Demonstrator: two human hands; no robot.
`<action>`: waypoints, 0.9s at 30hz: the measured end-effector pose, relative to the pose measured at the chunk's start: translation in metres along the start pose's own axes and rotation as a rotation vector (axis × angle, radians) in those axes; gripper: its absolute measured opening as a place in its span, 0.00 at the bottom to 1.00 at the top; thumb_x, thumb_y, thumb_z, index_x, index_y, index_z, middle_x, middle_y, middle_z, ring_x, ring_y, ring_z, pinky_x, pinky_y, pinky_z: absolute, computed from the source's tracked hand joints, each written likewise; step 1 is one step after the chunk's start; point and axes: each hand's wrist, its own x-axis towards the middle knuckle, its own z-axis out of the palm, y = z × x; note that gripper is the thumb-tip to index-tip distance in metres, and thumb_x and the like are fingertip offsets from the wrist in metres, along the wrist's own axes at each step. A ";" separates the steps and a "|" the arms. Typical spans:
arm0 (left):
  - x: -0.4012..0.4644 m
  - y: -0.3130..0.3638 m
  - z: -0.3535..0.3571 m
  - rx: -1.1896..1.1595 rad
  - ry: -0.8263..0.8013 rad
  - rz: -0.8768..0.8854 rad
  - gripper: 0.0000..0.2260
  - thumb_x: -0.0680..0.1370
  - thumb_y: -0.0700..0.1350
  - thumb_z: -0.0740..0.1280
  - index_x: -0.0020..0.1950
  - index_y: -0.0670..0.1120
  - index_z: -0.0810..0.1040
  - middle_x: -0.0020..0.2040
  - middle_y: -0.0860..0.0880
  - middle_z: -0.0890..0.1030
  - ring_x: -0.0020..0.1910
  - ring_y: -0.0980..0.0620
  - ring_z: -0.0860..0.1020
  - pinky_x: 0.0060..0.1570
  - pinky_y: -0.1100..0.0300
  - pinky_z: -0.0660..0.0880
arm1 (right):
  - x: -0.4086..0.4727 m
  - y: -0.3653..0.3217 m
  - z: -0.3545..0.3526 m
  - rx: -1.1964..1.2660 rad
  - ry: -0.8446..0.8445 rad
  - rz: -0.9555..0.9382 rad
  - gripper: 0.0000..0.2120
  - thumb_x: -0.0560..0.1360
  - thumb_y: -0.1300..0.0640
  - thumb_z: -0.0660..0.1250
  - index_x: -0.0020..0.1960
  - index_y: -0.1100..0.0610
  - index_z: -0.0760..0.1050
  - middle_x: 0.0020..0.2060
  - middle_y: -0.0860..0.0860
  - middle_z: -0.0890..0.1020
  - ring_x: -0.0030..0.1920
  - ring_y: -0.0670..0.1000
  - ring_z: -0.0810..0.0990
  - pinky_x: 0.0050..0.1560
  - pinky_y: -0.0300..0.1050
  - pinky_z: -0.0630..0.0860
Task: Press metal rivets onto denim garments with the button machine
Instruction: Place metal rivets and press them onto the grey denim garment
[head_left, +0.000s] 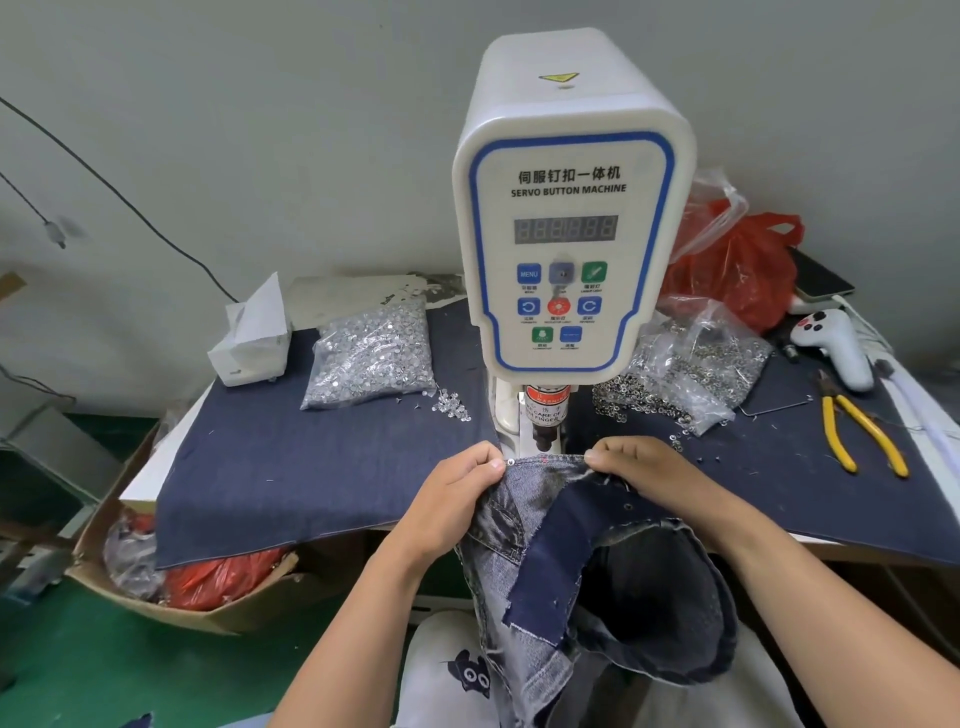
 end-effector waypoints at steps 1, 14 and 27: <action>0.000 -0.001 0.000 0.003 0.000 0.002 0.12 0.81 0.53 0.61 0.43 0.46 0.71 0.39 0.54 0.72 0.40 0.54 0.69 0.47 0.53 0.65 | 0.000 0.000 0.000 -0.007 0.004 -0.004 0.17 0.70 0.35 0.67 0.34 0.48 0.75 0.31 0.45 0.72 0.33 0.44 0.68 0.31 0.34 0.64; 0.001 -0.002 0.000 -0.007 -0.002 -0.002 0.12 0.81 0.55 0.61 0.41 0.50 0.71 0.38 0.55 0.73 0.40 0.55 0.70 0.47 0.53 0.66 | -0.001 -0.004 -0.002 0.014 0.047 0.077 0.14 0.78 0.55 0.63 0.37 0.51 0.82 0.34 0.43 0.83 0.34 0.37 0.78 0.34 0.27 0.70; 0.001 -0.003 0.000 -0.010 0.000 0.007 0.13 0.81 0.54 0.61 0.42 0.47 0.71 0.39 0.54 0.73 0.41 0.54 0.70 0.46 0.52 0.65 | -0.006 -0.008 -0.001 0.200 0.060 0.104 0.19 0.77 0.63 0.60 0.36 0.51 0.85 0.30 0.44 0.83 0.29 0.38 0.78 0.29 0.27 0.70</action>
